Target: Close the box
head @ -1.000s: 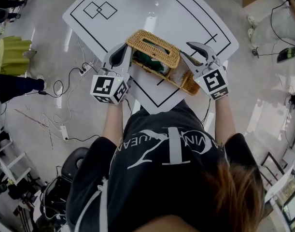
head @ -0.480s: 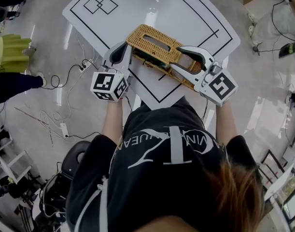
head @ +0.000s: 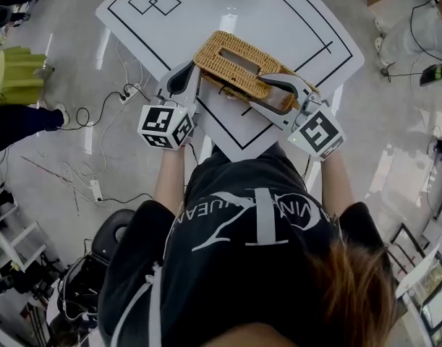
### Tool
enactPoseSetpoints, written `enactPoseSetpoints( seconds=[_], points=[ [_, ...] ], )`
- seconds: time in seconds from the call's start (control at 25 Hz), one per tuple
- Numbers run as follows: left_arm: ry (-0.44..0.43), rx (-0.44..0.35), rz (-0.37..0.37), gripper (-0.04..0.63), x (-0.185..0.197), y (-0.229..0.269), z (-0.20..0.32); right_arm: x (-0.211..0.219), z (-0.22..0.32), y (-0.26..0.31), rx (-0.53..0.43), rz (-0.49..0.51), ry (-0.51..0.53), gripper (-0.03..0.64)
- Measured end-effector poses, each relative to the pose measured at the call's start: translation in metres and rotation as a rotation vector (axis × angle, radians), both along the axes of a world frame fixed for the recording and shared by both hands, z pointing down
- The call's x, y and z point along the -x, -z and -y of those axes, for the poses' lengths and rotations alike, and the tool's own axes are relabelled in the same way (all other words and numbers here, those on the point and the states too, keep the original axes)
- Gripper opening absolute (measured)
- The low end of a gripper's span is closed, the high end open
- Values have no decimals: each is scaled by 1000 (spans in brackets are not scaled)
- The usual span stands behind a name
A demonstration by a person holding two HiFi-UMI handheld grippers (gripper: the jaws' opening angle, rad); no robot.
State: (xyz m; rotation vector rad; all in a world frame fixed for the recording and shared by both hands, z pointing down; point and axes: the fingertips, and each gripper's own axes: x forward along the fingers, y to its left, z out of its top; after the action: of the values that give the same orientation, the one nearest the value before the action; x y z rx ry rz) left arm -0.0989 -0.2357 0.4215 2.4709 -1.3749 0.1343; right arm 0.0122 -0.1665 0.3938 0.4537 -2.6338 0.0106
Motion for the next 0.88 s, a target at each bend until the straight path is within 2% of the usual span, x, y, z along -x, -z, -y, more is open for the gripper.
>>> enactPoseSetpoints(
  seconds=[0.12, 0.88],
  points=[
    [-3, 7, 4, 11, 2, -2, -3, 2, -2, -9, -35, -55, 2, 183],
    [33, 4, -4, 12, 42, -5, -18, 7, -5, -42, -56, -162, -70, 195]
  ],
)
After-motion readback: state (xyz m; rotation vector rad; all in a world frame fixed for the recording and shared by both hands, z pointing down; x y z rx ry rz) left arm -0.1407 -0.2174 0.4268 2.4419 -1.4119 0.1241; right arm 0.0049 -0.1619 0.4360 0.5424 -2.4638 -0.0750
